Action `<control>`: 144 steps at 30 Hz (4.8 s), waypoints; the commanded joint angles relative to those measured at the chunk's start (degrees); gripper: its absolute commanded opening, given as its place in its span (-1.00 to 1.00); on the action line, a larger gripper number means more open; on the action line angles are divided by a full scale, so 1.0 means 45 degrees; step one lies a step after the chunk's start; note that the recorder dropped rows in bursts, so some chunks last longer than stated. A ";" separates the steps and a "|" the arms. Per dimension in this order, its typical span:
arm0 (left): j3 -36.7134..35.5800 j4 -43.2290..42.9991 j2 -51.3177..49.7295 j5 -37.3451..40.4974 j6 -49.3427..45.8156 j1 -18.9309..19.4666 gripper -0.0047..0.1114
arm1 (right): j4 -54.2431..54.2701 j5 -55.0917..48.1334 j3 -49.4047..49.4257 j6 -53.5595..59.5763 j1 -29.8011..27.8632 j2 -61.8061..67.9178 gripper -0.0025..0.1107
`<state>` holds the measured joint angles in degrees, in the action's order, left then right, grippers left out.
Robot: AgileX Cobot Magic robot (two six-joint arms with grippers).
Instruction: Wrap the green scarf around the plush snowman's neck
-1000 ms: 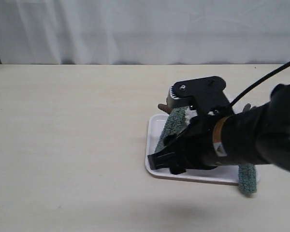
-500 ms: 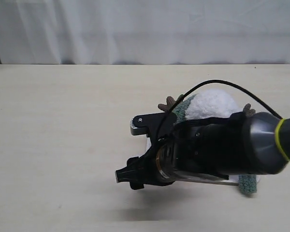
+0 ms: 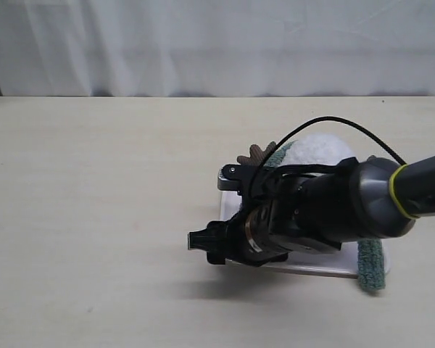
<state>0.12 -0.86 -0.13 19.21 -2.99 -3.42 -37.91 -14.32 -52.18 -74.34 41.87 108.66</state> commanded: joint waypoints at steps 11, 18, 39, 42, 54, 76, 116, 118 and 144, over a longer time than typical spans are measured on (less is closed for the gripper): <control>-0.0026 0.0004 0.0028 -0.0156 0.0035 -0.0095 -0.92 | -0.0741 0.1058 -0.0048 0.0389 -0.0246 0.0112 -0.79; -0.0026 0.0004 0.0028 -0.0133 0.0035 -0.0095 -0.92 | -0.0748 0.0899 -0.0048 0.0840 -0.0229 -0.0042 -0.88; -0.0026 0.0004 0.0028 -0.0133 0.0035 -0.0095 -0.92 | 0.1189 -0.6388 -0.0021 0.5321 0.1985 -0.2121 -0.88; -0.0026 0.0004 0.0028 -0.0133 0.0035 -0.0095 -0.92 | 0.0910 -0.7832 -0.0021 0.5487 0.1956 -0.2121 -0.88; -0.0026 0.0004 0.0028 -0.0162 0.0035 -0.0095 -0.92 | -0.1498 -0.9250 0.1609 0.4608 0.1956 -0.2121 -0.88; -0.0026 0.0004 0.0028 -0.0139 0.0035 -0.0095 -0.92 | -0.2915 -0.7677 0.2916 0.4793 0.1956 -0.2121 -0.88; -0.0026 0.0004 0.0028 -0.0139 0.0035 -0.0095 -0.92 | -0.1217 -0.8316 0.3008 0.4206 0.1946 -0.9532 0.19; -0.0026 0.0004 0.0028 -0.0139 0.0035 -0.0095 -0.92 | -0.1917 -0.9409 0.3034 0.3079 0.1946 -0.9921 0.19; -0.0026 0.0004 0.0028 -0.0139 0.0035 -0.0095 -0.92 | 0.3176 -0.0870 0.4795 0.9726 -0.6036 -0.6882 0.07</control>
<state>0.12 -0.86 -0.13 19.21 -2.99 -3.42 -23.63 -21.46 -30.67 -33.23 15.18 75.01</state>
